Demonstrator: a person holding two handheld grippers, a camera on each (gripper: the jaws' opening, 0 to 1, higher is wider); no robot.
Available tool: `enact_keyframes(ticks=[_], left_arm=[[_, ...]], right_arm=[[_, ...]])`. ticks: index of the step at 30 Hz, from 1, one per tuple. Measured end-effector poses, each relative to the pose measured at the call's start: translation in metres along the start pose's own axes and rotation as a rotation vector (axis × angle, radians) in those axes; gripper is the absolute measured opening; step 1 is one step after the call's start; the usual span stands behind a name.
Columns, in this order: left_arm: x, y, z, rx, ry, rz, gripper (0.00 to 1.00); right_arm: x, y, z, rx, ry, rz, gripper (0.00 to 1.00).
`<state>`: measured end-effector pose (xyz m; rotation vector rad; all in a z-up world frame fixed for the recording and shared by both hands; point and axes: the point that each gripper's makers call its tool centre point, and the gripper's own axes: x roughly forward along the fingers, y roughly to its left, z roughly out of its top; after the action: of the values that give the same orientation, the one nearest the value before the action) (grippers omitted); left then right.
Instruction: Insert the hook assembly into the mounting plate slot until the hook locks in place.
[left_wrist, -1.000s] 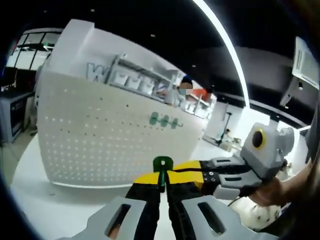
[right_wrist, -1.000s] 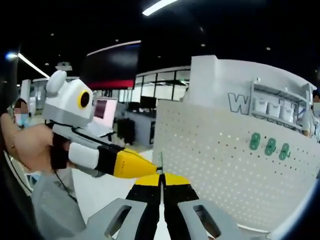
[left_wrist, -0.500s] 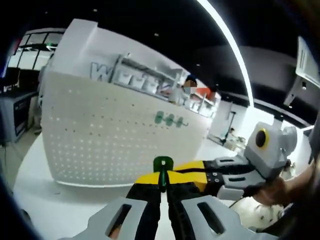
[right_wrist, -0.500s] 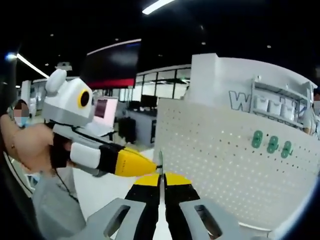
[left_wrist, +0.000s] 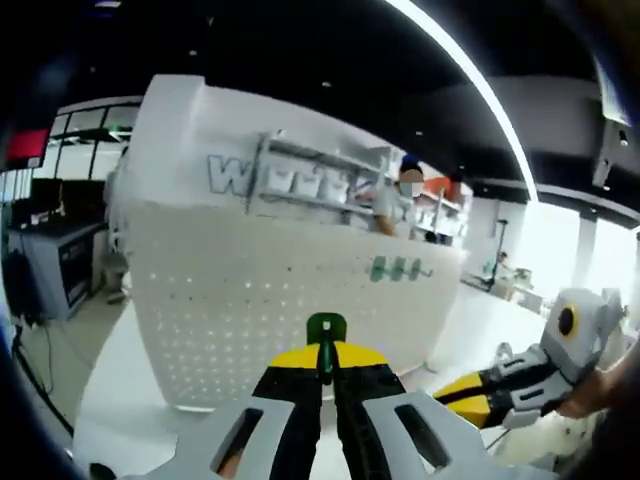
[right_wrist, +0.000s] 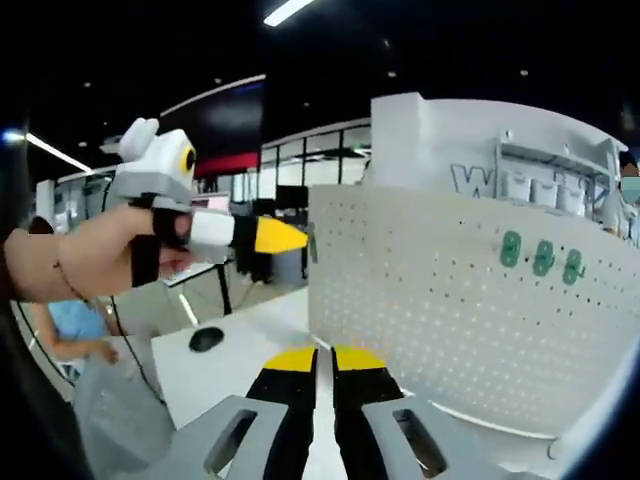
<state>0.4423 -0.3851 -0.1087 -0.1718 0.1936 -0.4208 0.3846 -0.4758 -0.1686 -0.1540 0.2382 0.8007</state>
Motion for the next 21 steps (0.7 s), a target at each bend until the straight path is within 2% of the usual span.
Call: enact_keyframes(ticks=[7, 11, 14, 21], left_arm=[[0.008, 0.040, 0.019, 0.019, -0.009, 0.090, 0.02], [0.015, 0.057, 0.031, -0.001, -0.029, 0.113, 0.02], [0.023, 0.071, 0.042, 0.032, -0.036, 0.154, 0.02], [0.041, 0.097, 0.048, 0.053, -0.005, 0.203, 0.02]], right_arm=[[-0.008, 0.013, -0.034, 0.039, 0.078, 0.031, 0.04], [-0.015, 0.023, -0.051, 0.046, 0.108, 0.047, 0.04], [-0.020, 0.029, -0.063, 0.051, 0.138, 0.063, 0.04], [-0.030, 0.039, -0.082, 0.070, 0.177, 0.079, 0.03]])
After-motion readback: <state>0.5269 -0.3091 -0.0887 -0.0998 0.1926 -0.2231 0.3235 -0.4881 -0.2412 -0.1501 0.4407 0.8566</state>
